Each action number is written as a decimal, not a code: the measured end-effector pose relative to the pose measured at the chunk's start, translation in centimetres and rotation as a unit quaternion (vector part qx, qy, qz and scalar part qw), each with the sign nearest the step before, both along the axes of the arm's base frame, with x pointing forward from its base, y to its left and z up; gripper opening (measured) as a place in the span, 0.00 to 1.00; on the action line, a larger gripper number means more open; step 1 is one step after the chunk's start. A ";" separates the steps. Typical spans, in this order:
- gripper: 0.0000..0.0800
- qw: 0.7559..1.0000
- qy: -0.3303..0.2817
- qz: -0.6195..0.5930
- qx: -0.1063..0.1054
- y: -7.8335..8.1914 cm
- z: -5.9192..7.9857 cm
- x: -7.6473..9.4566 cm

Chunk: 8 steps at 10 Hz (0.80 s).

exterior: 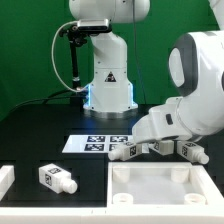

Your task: Assemble one leg

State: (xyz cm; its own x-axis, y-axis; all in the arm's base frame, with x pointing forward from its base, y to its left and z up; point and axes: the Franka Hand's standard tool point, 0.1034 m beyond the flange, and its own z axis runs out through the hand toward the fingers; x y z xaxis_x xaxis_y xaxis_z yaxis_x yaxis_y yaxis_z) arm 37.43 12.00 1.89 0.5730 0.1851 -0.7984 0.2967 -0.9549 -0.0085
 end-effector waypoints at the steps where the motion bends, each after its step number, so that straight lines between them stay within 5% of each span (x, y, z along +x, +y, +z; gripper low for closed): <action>1: 0.81 1.000 -0.002 0.000 0.001 0.0 -0.4 0.0; 7: 0.81 1.000 -0.006 0.000 0.001 -0.2 -1.0 -0.1; 8: 0.65 1.000 -0.006 0.000 0.001 -0.2 -1.0 -0.1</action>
Offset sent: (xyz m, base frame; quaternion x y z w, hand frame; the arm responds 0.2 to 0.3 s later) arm -0.0028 -0.0040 -0.0071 -0.0040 0.0173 -0.0025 0.9998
